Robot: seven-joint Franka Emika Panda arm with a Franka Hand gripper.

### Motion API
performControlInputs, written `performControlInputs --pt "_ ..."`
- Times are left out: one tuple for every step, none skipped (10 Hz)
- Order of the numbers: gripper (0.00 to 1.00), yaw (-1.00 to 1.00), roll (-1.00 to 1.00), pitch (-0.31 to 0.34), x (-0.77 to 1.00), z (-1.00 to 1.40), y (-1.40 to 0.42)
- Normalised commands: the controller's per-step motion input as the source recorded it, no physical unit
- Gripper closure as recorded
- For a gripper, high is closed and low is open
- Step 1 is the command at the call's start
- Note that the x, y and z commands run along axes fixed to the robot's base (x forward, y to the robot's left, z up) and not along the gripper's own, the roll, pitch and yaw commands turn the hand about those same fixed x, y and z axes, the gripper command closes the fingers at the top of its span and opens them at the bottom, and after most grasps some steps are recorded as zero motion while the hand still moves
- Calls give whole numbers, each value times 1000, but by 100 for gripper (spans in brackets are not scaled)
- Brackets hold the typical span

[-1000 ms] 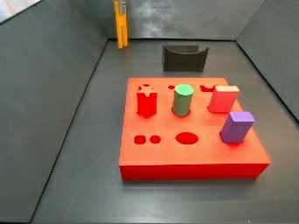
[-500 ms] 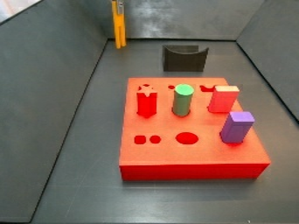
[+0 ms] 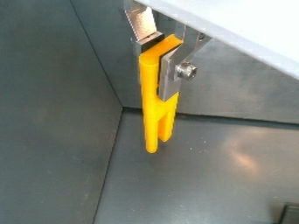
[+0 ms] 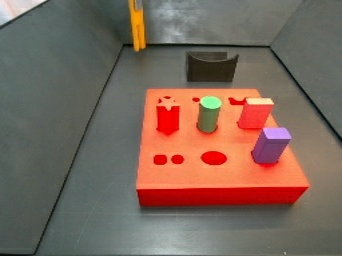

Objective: Pick up the square-circle object. Move up. Rotate the square-circle object. Move to above the board. Insert the square-circle object.
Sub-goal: Move up, then rotate the square-circle object.

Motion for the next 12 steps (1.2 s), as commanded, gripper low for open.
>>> performControlInputs --pt "100 -25 45 80 -17 545 6" --pt "100 -15 55 91 -13 461 6" --pt "100 8 73 114 -6 252 5" --pt "100 16 72 115 -6 168 2" --pt "100 0 0 0 369 394 -1000" --pt "100 7 -3 -3 370 390 -1000" --pt "100 13 -12 37 330 371 -1000" --pt "100 15 -6 37 320 361 -1000" --pt "100 22 -11 63 311 353 -1000" --pt "100 23 -15 73 308 351 -1000" --pt "100 22 -27 92 288 330 -979" --pt "100 23 -37 93 188 219 -656"
